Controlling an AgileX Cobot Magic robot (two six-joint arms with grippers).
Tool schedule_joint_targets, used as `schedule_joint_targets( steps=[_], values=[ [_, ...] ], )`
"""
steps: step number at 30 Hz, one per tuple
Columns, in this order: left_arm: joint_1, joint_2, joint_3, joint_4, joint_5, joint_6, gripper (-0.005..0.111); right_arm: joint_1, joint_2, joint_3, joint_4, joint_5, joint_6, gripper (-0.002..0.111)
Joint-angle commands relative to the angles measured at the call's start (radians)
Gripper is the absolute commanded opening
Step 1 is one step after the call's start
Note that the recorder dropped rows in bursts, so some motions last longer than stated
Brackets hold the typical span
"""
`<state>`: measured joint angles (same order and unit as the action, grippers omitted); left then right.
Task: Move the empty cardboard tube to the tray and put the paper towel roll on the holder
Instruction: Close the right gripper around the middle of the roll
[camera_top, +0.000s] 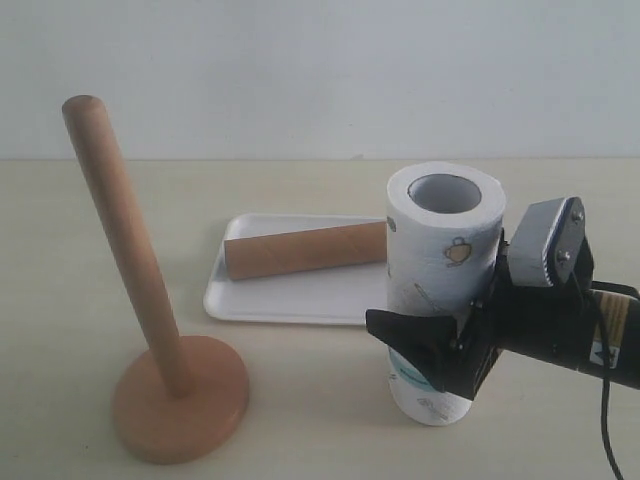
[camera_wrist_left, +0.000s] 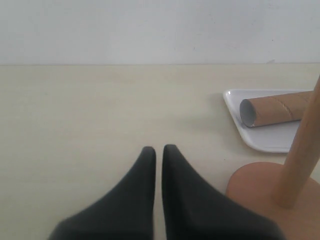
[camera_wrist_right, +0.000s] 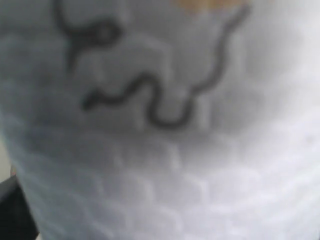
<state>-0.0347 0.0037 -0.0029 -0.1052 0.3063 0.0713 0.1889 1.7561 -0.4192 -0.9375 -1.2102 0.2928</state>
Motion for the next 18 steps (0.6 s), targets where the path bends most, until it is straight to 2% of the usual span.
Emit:
schedule_joint_targets(
  steps=[1,18],
  values=[
    [0.003,-0.004,0.003,0.001,-0.001,0.006,0.004,0.004,0.001,-0.002,0.012,-0.011,-0.008,0.104],
    [0.003,-0.004,0.003,0.001,-0.001,0.006,0.004,0.004,0.001,-0.002,0.011,-0.011,0.0,0.104]
  ],
)
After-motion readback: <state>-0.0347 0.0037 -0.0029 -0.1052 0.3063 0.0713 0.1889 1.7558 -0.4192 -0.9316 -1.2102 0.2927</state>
